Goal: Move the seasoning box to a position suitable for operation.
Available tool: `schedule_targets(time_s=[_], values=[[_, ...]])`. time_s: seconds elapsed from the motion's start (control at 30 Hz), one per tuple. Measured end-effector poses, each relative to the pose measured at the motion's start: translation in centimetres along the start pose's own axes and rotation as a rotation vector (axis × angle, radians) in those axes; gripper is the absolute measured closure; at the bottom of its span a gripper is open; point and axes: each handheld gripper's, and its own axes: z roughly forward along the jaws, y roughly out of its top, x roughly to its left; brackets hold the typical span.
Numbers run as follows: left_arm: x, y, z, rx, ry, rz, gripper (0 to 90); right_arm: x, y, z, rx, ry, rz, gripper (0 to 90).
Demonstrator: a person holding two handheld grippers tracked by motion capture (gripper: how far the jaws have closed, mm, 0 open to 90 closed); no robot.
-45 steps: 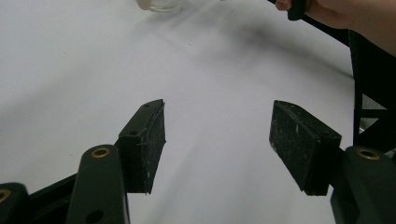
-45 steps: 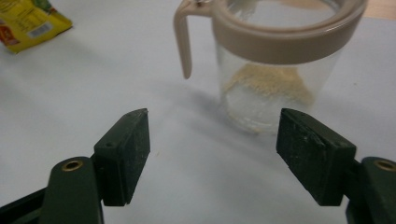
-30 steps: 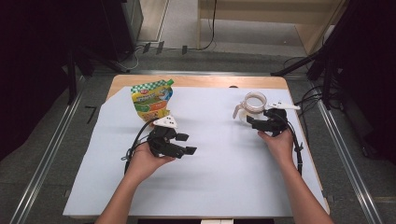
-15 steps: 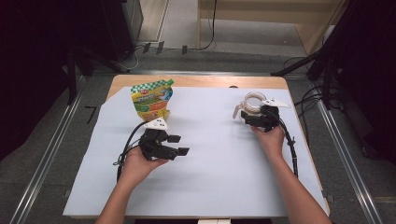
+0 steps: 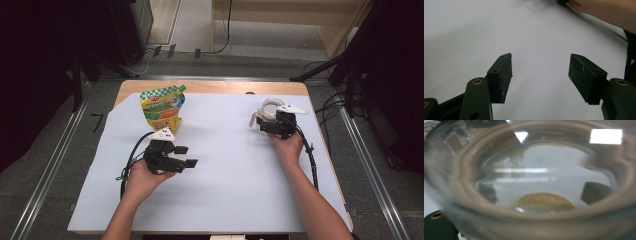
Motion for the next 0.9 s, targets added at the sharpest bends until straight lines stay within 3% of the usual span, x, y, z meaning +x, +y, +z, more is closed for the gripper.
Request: schedule_targets(time_s=[0.43, 0.9], values=[[0.0, 0.0, 0.3, 0.012, 0.003, 0.006, 36.1, 0.1, 0.4, -0.6, -0.001, -0.008, -0.016, 11.7], [0.2, 0.7, 1.2, 0.011, -0.022, 0.01, 36.0, 2.7, 1.6, -4.0, -0.048, 0.077, -0.059, 11.9]])
